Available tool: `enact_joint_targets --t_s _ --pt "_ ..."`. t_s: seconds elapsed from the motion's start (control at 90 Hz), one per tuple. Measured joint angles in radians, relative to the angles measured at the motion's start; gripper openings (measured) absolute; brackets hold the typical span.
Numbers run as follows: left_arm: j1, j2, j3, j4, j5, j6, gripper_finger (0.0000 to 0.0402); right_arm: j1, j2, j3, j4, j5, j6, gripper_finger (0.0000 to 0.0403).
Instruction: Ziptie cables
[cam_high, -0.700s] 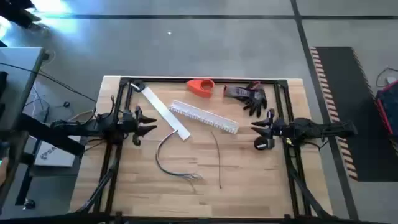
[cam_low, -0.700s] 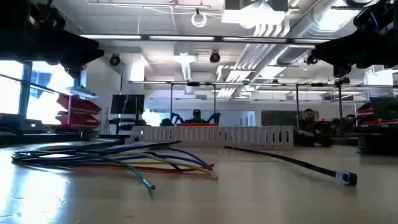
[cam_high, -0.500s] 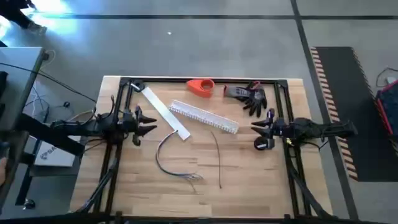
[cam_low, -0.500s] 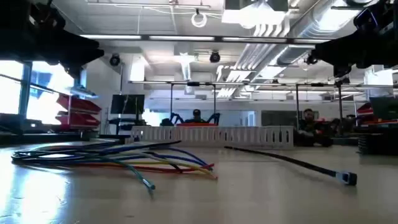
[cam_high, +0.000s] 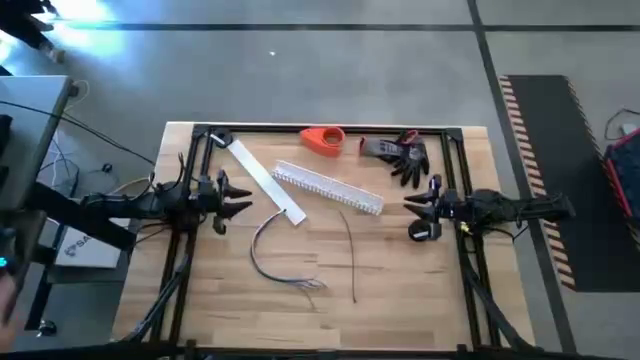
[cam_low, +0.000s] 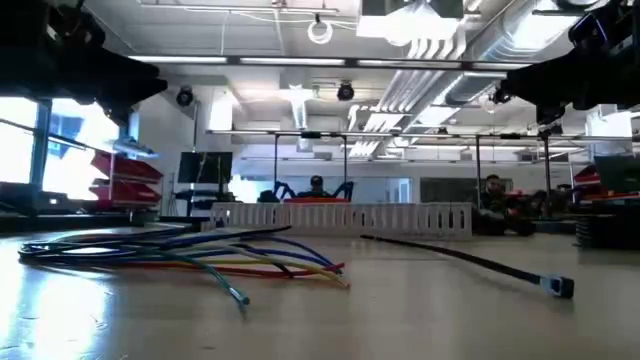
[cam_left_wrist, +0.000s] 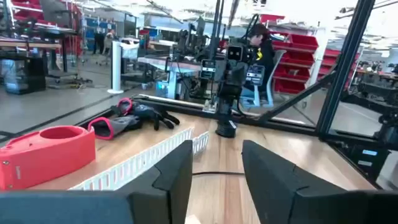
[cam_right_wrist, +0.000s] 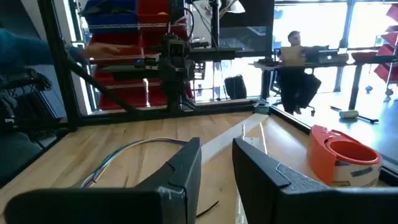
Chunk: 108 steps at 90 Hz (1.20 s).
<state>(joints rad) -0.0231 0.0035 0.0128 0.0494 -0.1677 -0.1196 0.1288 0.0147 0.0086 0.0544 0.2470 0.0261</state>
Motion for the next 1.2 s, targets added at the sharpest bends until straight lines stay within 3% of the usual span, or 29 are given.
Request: enact_joint_targets --t_s 1.089,1.2 --pt "0.000 0.000 0.000 0.001 0.000 0.001 0.0124 0.000 0.000 0.000 0.000 0.000 0.000 0.0078" --pt "0.004 0.000 0.000 0.039 -0.030 0.071 0.0124 0.000 0.000 0.000 0.000 0.000 0.000 0.0078"
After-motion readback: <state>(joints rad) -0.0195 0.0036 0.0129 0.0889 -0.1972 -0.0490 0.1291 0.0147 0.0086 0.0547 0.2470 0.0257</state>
